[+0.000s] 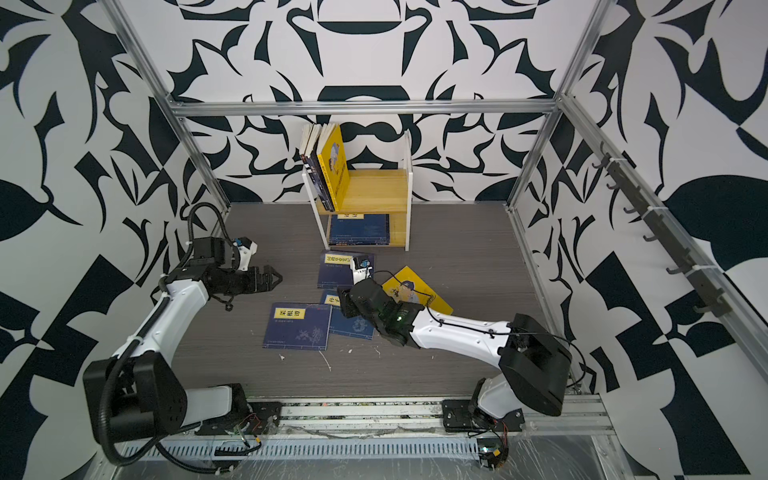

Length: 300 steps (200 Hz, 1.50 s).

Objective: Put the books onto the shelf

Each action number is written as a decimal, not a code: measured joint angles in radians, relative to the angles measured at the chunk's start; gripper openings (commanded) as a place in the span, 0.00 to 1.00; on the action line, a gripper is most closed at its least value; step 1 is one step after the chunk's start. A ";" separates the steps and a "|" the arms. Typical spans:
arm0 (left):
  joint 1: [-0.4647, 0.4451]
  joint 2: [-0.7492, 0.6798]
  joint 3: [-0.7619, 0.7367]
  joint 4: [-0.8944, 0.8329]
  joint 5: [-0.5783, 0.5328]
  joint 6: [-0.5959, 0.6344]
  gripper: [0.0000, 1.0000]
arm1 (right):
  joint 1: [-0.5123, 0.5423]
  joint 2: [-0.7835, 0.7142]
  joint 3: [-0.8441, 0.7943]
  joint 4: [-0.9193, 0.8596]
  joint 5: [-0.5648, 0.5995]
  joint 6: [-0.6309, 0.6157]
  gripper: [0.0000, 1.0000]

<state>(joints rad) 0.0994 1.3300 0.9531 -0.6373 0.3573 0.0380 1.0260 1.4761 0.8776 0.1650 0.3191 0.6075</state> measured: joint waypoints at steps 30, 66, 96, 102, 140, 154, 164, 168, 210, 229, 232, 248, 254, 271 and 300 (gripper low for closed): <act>0.000 0.077 0.016 -0.060 -0.020 0.034 0.96 | 0.031 0.071 -0.009 0.027 -0.009 0.077 0.59; 0.000 0.150 0.043 -0.090 -0.026 0.059 0.93 | 0.048 0.163 -0.008 0.044 -0.048 0.164 0.59; 0.000 0.241 0.093 -0.116 -0.024 0.056 0.88 | 0.048 0.248 0.006 0.056 -0.109 0.226 0.59; 0.000 0.262 0.104 -0.122 -0.018 0.056 0.87 | 0.048 0.262 0.008 0.061 -0.124 0.233 0.59; -0.013 0.362 0.135 -0.157 -0.003 0.045 0.86 | 0.046 0.303 0.016 0.089 -0.186 0.272 0.58; -0.024 0.391 0.144 -0.170 0.002 0.044 0.79 | 0.040 0.318 0.028 0.102 -0.209 0.285 0.58; -0.036 0.414 0.153 -0.175 0.002 0.038 0.79 | 0.036 0.332 0.038 0.112 -0.228 0.294 0.58; -0.040 0.422 0.157 -0.179 0.003 0.040 0.79 | 0.035 0.336 0.040 0.116 -0.235 0.298 0.58; -0.082 0.477 0.171 -0.192 0.007 0.028 0.70 | 0.007 0.383 0.047 0.182 -0.296 0.344 0.57; -0.091 0.477 0.172 -0.196 0.008 0.020 0.64 | -0.008 0.399 0.047 0.224 -0.321 0.380 0.56; -0.092 0.477 0.172 -0.196 0.009 0.018 0.64 | -0.011 0.402 0.047 0.231 -0.325 0.385 0.56; -0.095 0.477 0.172 -0.196 0.009 0.013 0.61 | -0.026 0.423 0.047 0.278 -0.345 0.417 0.54; -0.095 0.477 0.173 -0.195 0.009 0.011 0.61 | -0.031 0.431 0.047 0.296 -0.352 0.429 0.54; -0.094 0.477 0.174 -0.194 0.008 0.004 0.58 | -0.041 0.450 0.047 0.346 -0.375 0.457 0.54; -0.102 0.478 0.175 -0.194 0.009 0.003 0.54 | -0.052 0.464 0.047 0.387 -0.394 0.486 0.52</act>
<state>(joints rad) -0.0025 1.8080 1.1278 -0.8310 0.3664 0.0406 0.9737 1.9404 0.9245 0.5522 -0.0750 1.0939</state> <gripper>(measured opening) 0.556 0.531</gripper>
